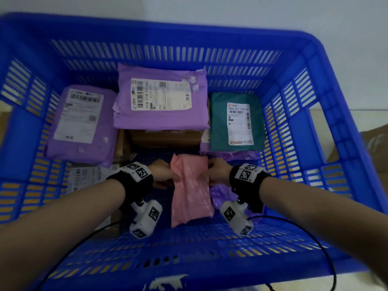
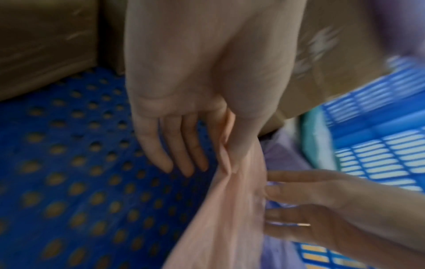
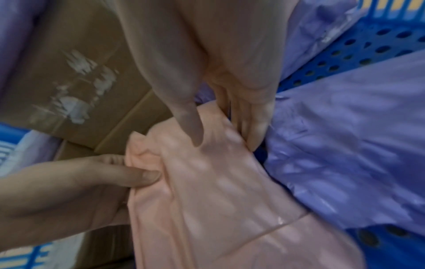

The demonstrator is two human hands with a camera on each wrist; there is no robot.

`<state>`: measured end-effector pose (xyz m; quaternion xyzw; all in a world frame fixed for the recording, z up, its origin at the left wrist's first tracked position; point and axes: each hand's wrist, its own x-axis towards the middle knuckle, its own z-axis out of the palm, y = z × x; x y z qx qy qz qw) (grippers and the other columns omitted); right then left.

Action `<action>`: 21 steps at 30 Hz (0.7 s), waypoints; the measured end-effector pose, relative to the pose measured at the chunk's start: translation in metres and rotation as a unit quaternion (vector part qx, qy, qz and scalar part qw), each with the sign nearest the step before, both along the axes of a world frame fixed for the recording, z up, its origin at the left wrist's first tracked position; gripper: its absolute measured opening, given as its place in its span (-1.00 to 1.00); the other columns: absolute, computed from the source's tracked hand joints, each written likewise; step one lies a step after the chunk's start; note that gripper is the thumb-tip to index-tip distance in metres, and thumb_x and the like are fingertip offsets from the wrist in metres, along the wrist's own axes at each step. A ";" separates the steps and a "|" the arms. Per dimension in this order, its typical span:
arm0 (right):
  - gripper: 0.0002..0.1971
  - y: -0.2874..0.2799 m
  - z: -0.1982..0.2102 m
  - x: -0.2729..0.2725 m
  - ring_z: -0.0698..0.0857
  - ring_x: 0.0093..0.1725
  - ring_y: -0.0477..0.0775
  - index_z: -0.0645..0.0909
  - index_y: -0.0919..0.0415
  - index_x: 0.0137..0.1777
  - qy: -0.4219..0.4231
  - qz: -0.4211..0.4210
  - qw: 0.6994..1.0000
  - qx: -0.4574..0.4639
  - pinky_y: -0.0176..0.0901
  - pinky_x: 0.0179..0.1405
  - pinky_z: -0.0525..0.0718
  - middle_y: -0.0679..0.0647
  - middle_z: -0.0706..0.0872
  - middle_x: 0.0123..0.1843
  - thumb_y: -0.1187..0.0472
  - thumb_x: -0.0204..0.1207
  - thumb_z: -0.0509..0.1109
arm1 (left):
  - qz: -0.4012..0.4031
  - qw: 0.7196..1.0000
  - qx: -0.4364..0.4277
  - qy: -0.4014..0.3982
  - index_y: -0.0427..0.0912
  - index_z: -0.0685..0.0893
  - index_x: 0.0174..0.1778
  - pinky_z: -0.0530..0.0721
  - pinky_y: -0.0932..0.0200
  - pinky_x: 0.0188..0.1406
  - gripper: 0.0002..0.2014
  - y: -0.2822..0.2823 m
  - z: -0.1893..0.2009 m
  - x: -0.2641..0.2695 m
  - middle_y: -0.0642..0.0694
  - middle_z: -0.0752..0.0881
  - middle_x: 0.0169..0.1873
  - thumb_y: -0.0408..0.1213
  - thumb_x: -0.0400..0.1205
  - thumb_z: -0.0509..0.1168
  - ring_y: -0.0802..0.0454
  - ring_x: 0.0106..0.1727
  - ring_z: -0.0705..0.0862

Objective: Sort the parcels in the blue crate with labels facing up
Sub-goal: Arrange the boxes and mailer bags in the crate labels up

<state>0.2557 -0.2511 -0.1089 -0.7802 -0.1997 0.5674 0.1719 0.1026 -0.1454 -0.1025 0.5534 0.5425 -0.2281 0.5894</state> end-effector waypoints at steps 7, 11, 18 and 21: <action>-0.82 -0.007 0.046 0.001 0.61 -0.35 0.09 0.64 0.34 0.07 0.055 -0.018 0.998 0.019 -0.15 -0.29 0.67 0.26 0.61 -0.16 0.37 0.48 0.43 | -0.072 0.994 -0.025 -0.076 -0.33 0.63 0.04 0.75 0.02 -0.10 -0.83 0.002 0.057 0.000 -0.20 0.70 -0.26 -0.49 0.55 0.34 -0.01 -0.28 0.70; -0.81 -0.006 0.075 -0.001 0.64 -0.36 0.04 0.66 0.33 0.08 0.056 -0.020 0.997 0.048 -0.23 -0.33 0.70 0.21 0.67 -0.17 0.33 0.47 0.44 | -0.105 0.988 -0.014 -0.114 -0.34 0.64 0.11 0.75 -0.13 0.06 -0.78 0.007 0.096 -0.002 -0.36 0.74 0.05 -0.50 0.55 0.33 -0.25 0.05 0.75; -0.85 -0.006 0.137 -0.005 0.71 -0.13 0.12 0.61 0.27 0.11 0.076 -0.038 0.984 0.156 -0.06 0.06 0.71 0.17 0.71 -0.01 0.30 0.57 0.36 | -0.081 0.978 0.014 -0.193 -0.37 0.63 0.01 0.80 0.06 -0.29 -0.88 0.010 0.154 -0.007 -0.32 0.69 -0.17 -0.51 0.61 0.23 -0.15 -0.19 0.69; -0.94 -0.007 0.164 -0.011 0.64 -0.07 0.23 0.54 0.18 -0.10 0.077 -0.073 0.974 0.199 0.17 0.26 0.61 0.21 0.67 -0.05 0.30 0.56 0.37 | -0.055 0.972 0.026 -0.225 -0.54 0.54 0.27 0.80 0.07 -0.33 -0.68 0.013 0.173 -0.009 -0.40 0.63 -0.04 -0.47 0.62 0.21 -0.16 -0.13 0.69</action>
